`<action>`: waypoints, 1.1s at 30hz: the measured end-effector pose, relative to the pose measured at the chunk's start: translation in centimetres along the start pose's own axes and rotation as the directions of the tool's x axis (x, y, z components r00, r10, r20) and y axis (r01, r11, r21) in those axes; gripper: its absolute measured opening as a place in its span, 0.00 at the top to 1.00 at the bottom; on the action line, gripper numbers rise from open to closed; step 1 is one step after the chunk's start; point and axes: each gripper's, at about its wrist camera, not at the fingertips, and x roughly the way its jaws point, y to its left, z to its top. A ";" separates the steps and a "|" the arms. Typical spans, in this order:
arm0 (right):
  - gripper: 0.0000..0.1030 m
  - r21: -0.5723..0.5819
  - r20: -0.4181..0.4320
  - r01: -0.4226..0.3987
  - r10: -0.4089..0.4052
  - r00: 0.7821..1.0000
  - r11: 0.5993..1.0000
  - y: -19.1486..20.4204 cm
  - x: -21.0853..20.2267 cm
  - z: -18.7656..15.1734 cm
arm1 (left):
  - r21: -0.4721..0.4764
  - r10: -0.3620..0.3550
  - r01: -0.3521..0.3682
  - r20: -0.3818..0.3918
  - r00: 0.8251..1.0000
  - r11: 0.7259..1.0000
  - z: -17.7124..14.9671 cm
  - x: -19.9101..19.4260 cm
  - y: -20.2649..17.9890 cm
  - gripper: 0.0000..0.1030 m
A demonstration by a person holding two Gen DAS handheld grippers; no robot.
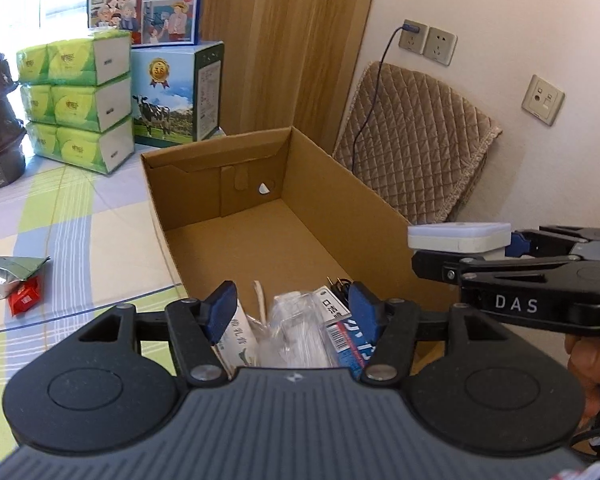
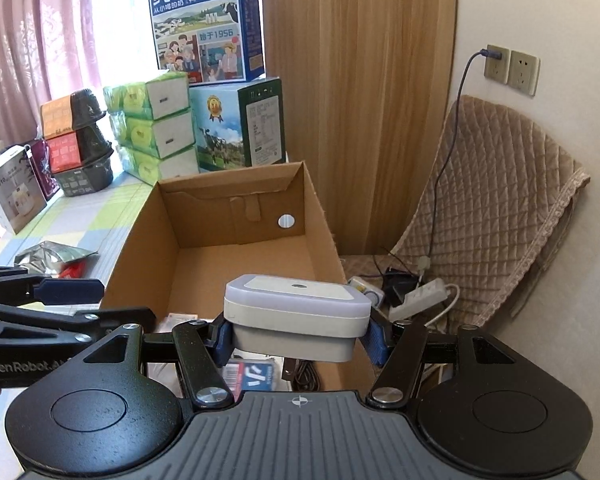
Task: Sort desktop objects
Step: 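Lower rack and adapter into the box and open both tools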
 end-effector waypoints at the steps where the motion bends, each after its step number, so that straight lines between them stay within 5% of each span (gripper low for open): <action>1: 0.43 0.001 -0.001 -0.002 0.002 1.000 1.000 0.0 0.1 0.0 | -0.007 0.003 -0.003 0.003 1.000 1.000 -0.1 -0.2 0.3 0.45; 18: 0.43 0.007 -0.026 -0.044 0.044 0.999 0.999 1.8 1.3 0.5 | -0.102 0.057 -0.055 0.014 0.998 0.993 -1.7 -2.9 4.0 0.37; 22: 0.26 0.033 -0.048 -0.059 0.060 0.997 0.998 1.8 2.2 0.7 | -0.109 0.056 -0.055 0.007 0.998 0.993 -2.2 -3.1 4.2 0.36; 33: 0.20 0.123 -0.015 -0.065 0.067 0.998 0.990 1.0 -1.1 -1.5 | -0.155 0.088 -0.087 0.001 0.996 0.984 -4.2 -4.8 5.2 0.34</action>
